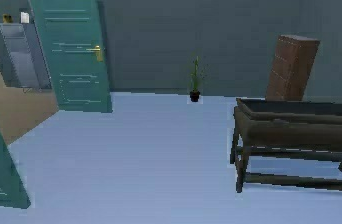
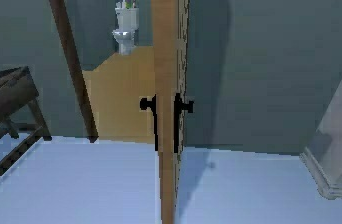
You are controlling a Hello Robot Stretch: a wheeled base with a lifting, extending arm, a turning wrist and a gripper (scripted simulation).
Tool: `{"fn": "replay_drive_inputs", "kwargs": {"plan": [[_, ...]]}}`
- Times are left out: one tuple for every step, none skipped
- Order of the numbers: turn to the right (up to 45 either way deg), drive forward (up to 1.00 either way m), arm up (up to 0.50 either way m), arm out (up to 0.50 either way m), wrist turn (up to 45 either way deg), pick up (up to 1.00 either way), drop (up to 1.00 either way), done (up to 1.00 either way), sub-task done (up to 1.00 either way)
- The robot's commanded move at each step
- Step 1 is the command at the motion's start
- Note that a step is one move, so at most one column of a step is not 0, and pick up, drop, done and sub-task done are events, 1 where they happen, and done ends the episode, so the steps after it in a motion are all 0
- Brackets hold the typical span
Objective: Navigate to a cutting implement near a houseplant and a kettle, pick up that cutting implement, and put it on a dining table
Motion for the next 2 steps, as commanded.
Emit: {"fn": "replay_drive_inputs", "kwargs": {"plan": [[-12.0, 0.0, 0.0, 0.0, 0.0, 0.0, 0.0, 0.0, 0.0], [0.0, 0.75, 0.0, 0.0, 0.0, 0.0, 0.0, 0.0, 0.0]]}}
